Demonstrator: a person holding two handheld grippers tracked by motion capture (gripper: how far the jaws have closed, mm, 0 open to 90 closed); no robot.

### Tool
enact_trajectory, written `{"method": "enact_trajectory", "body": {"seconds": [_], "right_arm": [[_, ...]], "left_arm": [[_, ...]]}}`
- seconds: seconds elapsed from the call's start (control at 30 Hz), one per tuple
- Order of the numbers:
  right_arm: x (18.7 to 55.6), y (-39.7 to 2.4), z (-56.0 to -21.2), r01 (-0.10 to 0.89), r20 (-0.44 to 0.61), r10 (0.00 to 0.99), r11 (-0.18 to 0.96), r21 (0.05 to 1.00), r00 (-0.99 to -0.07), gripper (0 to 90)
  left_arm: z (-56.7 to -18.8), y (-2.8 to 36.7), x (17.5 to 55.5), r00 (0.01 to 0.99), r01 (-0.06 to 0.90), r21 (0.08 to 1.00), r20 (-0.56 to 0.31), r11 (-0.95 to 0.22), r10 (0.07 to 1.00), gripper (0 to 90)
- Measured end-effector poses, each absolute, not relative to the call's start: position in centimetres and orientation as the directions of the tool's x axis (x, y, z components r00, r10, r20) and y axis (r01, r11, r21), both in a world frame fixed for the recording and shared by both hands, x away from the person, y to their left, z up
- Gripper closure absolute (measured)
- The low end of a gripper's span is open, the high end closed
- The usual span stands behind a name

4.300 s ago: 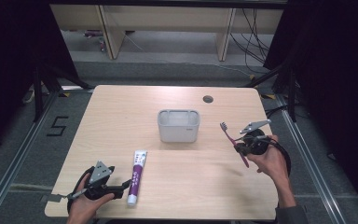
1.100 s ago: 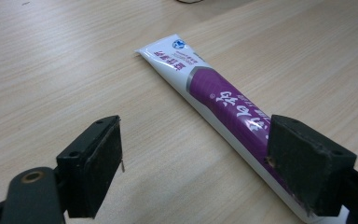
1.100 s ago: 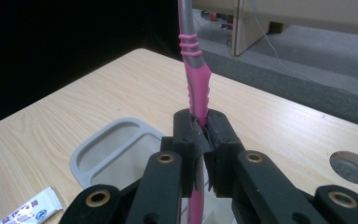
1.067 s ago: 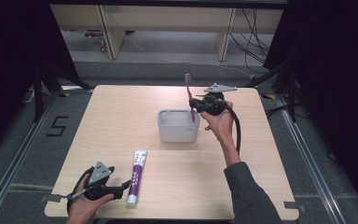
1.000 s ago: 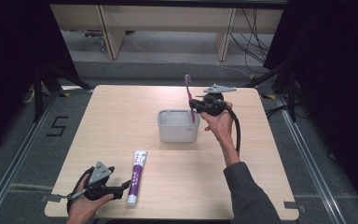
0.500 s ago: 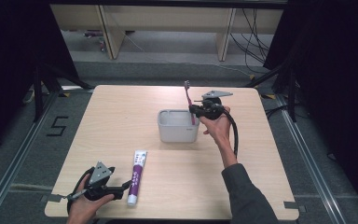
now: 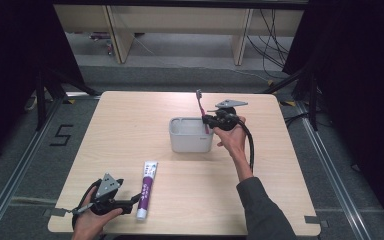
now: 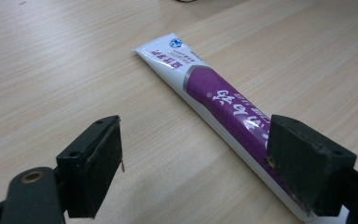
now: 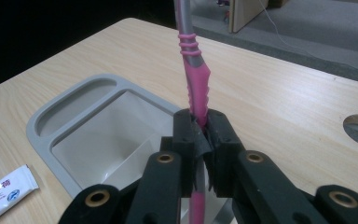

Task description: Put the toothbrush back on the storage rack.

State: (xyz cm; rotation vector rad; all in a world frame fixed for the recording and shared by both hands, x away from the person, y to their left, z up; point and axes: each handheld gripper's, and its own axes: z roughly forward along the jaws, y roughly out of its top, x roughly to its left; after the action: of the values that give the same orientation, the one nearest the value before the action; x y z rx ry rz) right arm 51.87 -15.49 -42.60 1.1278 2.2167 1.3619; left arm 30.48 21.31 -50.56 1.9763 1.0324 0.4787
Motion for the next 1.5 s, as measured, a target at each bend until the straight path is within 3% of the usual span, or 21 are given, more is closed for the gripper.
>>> {"method": "enact_trajectory", "body": {"seconds": [0.3,0.57,0.87,1.0,1.5], "right_arm": [[51.8,-15.5,-42.7,0.458,0.137,0.758,0.229,0.859,-0.637,83.1],[51.6,-15.8,-42.3,0.451,0.131,0.752,0.237,0.861,-0.646,76.7],[50.8,-16.4,-41.7,0.447,0.136,0.771,0.207,0.870,-0.622,51.8],[50.0,-17.5,-41.3,0.445,0.132,0.777,0.205,0.872,-0.615,46.4],[46.8,-21.0,-41.3,0.462,0.143,0.774,0.210,0.862,-0.617,39.4]], "left_arm": [[-50.6,21.3,30.5,0.590,0.489,0.813,-0.042,-0.316,0.807,17.8],[-50.6,21.3,30.5,0.587,0.492,0.813,-0.045,-0.311,0.809,17.8],[-50.6,21.4,30.4,0.586,0.489,0.814,-0.041,-0.314,0.809,17.8],[-50.6,21.4,30.4,0.584,0.489,0.815,-0.042,-0.310,0.811,17.8],[-50.6,21.4,30.5,0.582,0.495,0.807,-0.035,-0.321,0.812,17.8]]}}
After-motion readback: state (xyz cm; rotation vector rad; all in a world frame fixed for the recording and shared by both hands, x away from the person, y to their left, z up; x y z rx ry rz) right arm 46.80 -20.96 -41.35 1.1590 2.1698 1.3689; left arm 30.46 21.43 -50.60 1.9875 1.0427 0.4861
